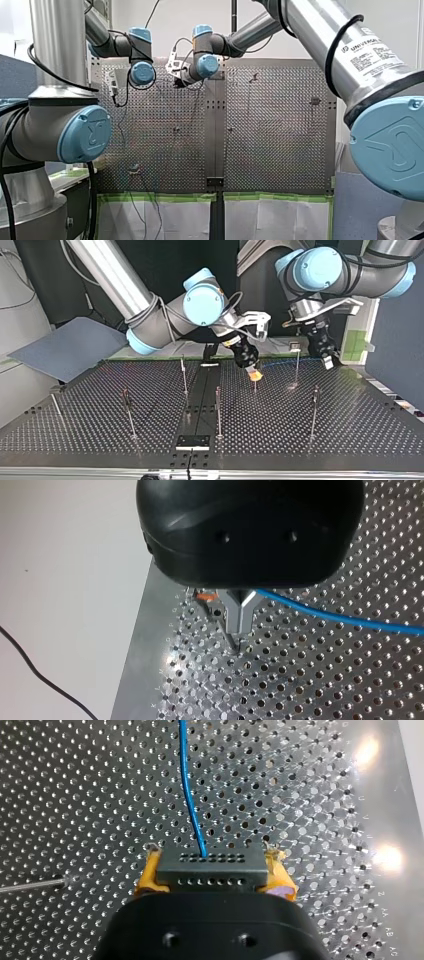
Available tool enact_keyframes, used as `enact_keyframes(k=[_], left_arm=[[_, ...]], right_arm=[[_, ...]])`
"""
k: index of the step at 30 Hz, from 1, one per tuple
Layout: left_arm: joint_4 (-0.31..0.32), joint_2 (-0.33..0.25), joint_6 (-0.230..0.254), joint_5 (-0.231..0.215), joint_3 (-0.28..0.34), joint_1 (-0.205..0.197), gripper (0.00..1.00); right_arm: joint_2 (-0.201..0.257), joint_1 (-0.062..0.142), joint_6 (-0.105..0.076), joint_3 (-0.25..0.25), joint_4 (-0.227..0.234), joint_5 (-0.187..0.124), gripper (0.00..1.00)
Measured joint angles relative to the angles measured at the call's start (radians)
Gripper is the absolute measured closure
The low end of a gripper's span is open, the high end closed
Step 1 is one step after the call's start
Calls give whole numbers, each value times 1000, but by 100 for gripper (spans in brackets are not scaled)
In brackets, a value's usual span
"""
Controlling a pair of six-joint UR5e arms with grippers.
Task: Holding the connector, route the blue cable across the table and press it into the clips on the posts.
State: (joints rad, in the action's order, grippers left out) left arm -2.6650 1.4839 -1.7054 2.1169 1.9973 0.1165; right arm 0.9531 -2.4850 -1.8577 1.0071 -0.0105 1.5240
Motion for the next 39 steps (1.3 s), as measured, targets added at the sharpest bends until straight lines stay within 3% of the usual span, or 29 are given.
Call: enact_keyframes(k=[8, 17, 26, 39], left_arm=[[-20, 31, -5, -52, -35, -35, 100], [-42, 32, -15, -84, -74, -73, 100], [-42, 48, -20, -124, -93, -109, 100], [-30, 95, -45, -176, -134, -158, 100]], right_arm=[[-5, 5, -20, -69, -21, -9, 100], [-51, -8, -31, -149, -67, -30, 100], [-88, -18, -35, -233, -72, -40, 100], [-147, -16, -53, -350, -76, -48, 100]])
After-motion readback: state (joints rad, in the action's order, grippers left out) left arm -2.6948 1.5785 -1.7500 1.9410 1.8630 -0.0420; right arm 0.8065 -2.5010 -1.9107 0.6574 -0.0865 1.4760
